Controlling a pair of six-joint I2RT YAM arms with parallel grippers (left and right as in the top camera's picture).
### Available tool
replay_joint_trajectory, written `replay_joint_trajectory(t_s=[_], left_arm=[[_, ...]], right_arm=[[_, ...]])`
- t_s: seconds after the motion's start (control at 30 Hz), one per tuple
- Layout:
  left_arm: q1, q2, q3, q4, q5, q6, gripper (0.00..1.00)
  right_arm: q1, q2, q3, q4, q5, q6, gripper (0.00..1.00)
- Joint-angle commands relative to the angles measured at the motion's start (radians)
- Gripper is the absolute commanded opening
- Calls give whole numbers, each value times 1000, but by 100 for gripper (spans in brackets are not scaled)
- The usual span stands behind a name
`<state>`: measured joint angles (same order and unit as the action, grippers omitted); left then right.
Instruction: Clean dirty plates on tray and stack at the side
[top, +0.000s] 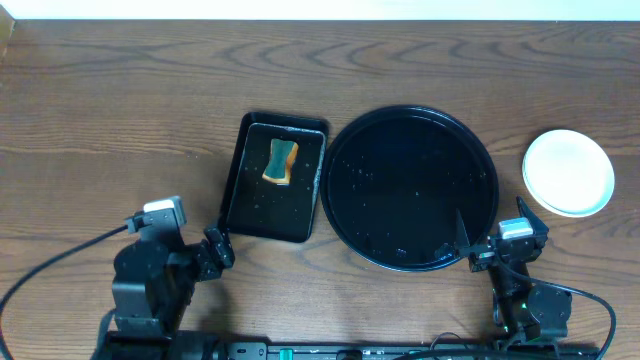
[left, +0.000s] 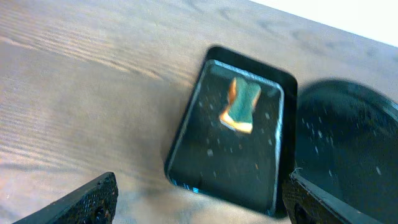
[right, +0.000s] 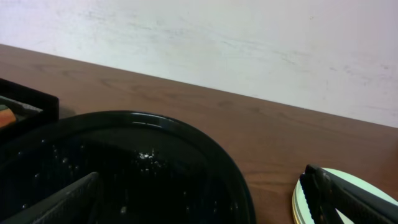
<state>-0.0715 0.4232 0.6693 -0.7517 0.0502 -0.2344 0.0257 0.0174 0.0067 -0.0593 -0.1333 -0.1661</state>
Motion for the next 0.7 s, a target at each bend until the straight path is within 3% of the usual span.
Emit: replay_joint_trajectory(t_s=[0.0, 0.27, 0.5, 0.67], left_arm=[[43, -82, -126, 85, 6, 16, 86], [62, -319, -459, 471, 17, 32, 86], [62, -422, -668, 861, 18, 148, 86], [62, -422, -665, 768, 18, 193, 86]], right_arm=[[8, -2, -1, -5, 9, -7, 99], [8, -2, -1, -5, 9, -7, 99], [8, -2, -1, -5, 9, -7, 99], [8, -2, -1, -5, 9, -7, 99]])
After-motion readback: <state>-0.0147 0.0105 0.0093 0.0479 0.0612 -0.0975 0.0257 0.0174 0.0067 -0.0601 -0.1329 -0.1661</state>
